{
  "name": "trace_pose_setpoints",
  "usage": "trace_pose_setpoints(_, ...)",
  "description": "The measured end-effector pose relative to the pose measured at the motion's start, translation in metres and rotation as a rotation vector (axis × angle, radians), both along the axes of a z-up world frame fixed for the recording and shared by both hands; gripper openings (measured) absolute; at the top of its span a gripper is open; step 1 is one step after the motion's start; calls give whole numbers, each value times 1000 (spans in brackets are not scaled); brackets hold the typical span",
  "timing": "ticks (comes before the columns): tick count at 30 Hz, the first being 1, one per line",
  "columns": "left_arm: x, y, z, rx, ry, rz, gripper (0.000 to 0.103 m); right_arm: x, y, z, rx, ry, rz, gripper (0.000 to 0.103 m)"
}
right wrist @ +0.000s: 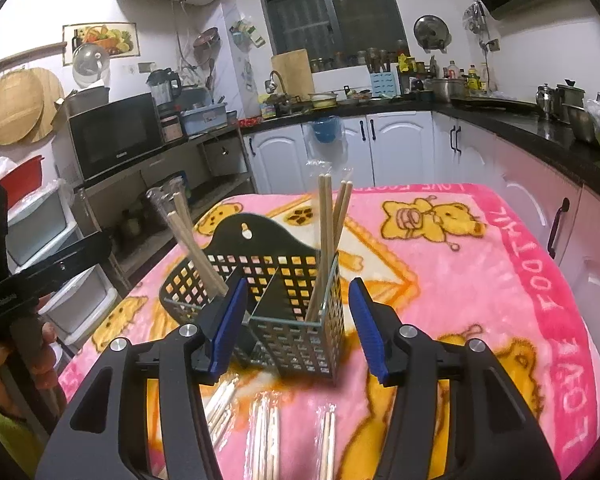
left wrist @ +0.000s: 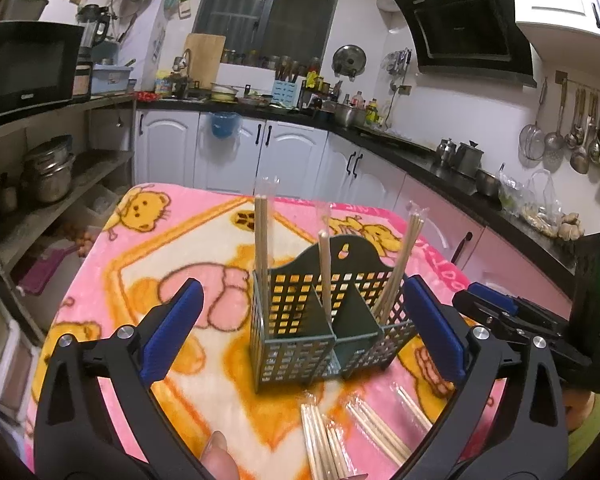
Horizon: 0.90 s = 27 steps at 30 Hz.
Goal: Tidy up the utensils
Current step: 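Withdraw both open tools from the caddy toward the chopstick pile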
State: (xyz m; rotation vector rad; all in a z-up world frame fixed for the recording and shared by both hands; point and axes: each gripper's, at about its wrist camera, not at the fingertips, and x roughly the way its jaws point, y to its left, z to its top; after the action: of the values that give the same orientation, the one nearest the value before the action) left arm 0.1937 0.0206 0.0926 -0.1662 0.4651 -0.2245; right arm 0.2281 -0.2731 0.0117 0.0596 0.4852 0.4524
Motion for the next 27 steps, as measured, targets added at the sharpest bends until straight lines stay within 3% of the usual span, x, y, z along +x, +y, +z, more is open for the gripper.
trace_pose_setpoints(27,-20,9,-36,19,89,37,92,-26,22,-21,-59,50,79,57)
